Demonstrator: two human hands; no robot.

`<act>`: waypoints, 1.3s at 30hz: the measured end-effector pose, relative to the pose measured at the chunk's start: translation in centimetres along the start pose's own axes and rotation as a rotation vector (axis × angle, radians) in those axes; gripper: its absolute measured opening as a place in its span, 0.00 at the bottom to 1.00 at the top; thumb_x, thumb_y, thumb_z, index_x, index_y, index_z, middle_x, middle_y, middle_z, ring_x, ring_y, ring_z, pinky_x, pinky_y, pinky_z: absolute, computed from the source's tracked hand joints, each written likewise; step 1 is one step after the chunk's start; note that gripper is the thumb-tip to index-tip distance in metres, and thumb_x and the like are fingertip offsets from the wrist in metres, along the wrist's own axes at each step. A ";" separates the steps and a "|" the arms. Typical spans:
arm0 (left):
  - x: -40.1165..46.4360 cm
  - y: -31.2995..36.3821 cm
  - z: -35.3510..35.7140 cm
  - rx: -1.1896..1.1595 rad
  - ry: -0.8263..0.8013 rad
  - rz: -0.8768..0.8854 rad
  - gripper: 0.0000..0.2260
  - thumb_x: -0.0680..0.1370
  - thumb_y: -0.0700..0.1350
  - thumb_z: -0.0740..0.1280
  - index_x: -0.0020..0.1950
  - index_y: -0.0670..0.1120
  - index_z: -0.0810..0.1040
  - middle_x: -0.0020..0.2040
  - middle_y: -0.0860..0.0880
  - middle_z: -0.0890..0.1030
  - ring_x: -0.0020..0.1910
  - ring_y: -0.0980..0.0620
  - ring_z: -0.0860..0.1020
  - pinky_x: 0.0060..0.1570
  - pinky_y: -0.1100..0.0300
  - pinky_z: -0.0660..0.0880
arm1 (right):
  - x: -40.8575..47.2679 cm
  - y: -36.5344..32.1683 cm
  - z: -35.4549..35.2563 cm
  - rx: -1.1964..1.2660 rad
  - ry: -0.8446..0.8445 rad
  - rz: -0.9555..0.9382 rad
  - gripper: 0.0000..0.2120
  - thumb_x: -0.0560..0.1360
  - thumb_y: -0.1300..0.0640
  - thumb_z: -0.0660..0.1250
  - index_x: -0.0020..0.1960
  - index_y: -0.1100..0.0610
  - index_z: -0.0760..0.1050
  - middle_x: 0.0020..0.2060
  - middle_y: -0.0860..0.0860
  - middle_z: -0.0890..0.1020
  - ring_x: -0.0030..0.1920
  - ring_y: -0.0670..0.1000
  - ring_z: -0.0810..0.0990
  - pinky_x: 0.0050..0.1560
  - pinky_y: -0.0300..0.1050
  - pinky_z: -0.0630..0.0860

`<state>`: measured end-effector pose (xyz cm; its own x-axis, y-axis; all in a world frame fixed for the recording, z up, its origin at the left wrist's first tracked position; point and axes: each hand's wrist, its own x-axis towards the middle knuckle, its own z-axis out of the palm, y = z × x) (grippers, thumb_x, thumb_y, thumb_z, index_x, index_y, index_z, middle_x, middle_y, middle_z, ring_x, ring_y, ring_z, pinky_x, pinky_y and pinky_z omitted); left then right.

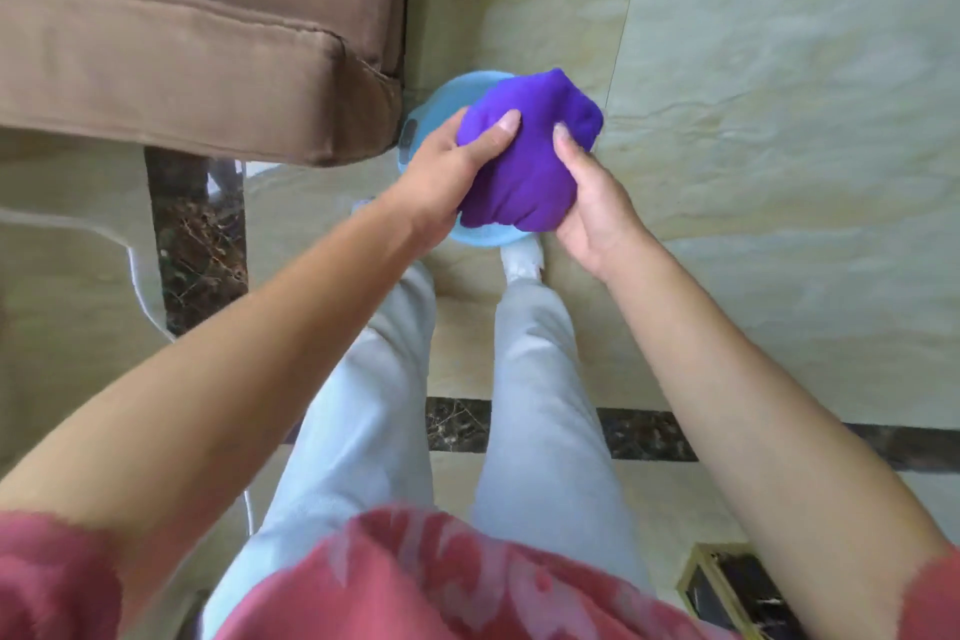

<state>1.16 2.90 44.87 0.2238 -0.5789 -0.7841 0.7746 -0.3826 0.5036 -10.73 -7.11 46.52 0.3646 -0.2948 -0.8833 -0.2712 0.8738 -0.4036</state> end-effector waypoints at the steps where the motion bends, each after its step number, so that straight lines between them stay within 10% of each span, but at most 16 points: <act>1: -1.8 0.9 0.5 -0.025 0.008 0.039 0.12 0.80 0.47 0.69 0.61 0.43 0.79 0.55 0.44 0.85 0.54 0.48 0.84 0.54 0.53 0.80 | -1.6 -0.8 0.8 -0.049 -0.016 -0.038 0.22 0.85 0.53 0.58 0.76 0.64 0.68 0.71 0.63 0.76 0.72 0.61 0.74 0.75 0.61 0.68; 5: -9.5 1.8 -0.4 -0.165 0.151 0.185 0.14 0.81 0.48 0.67 0.63 0.41 0.80 0.60 0.41 0.84 0.57 0.48 0.83 0.62 0.51 0.78 | -6.5 -1.7 4.2 -0.339 -0.072 -0.147 0.18 0.83 0.56 0.65 0.70 0.63 0.75 0.64 0.61 0.82 0.66 0.58 0.81 0.71 0.59 0.74; 10: -17.6 -0.2 -4.6 -0.311 0.380 0.221 0.12 0.79 0.55 0.69 0.52 0.48 0.86 0.49 0.48 0.87 0.46 0.53 0.85 0.46 0.59 0.80 | -10.7 0.6 11.3 -0.679 -0.118 -0.300 0.09 0.80 0.54 0.69 0.57 0.56 0.82 0.53 0.55 0.88 0.55 0.54 0.87 0.62 0.59 0.81; 18: -24.8 -3.7 -17.5 -0.961 0.347 0.263 0.20 0.81 0.52 0.67 0.67 0.40 0.79 0.66 0.38 0.80 0.62 0.43 0.81 0.67 0.44 0.75 | -12.2 11.5 25.7 -0.608 -0.412 -0.027 0.11 0.74 0.65 0.67 0.55 0.62 0.81 0.51 0.60 0.84 0.53 0.57 0.82 0.59 0.53 0.77; 25: -31.5 -3.3 -31.3 -0.997 0.557 0.409 0.18 0.82 0.43 0.65 0.70 0.36 0.74 0.63 0.38 0.82 0.56 0.45 0.83 0.60 0.49 0.80 | -13.3 21.3 38.2 -1.091 -0.403 -0.338 0.15 0.72 0.51 0.71 0.55 0.57 0.82 0.47 0.48 0.87 0.45 0.44 0.84 0.50 0.43 0.80; 30: -34.7 -1.4 -40.2 -1.022 0.572 0.492 0.17 0.82 0.45 0.66 0.69 0.39 0.76 0.63 0.40 0.83 0.59 0.46 0.83 0.61 0.50 0.80 | -12.6 25.0 45.9 -1.065 -0.541 0.054 0.25 0.74 0.41 0.72 0.67 0.50 0.77 0.60 0.49 0.85 0.58 0.51 0.86 0.48 0.53 0.84; 39: -30.8 0.6 -54.9 -0.944 0.930 0.451 0.06 0.81 0.44 0.69 0.57 0.45 0.78 0.52 0.47 0.84 0.46 0.53 0.85 0.48 0.53 0.82 | -2.3 31.7 60.1 -1.156 -0.581 -0.092 0.14 0.73 0.60 0.73 0.58 0.57 0.78 0.58 0.60 0.84 0.51 0.55 0.84 0.53 0.55 0.81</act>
<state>27.21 59.98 49.42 0.5744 0.3051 -0.7596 0.5489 0.5448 0.6340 33.36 44.52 50.08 0.6745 0.1290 -0.7269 -0.7259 -0.0641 -0.6848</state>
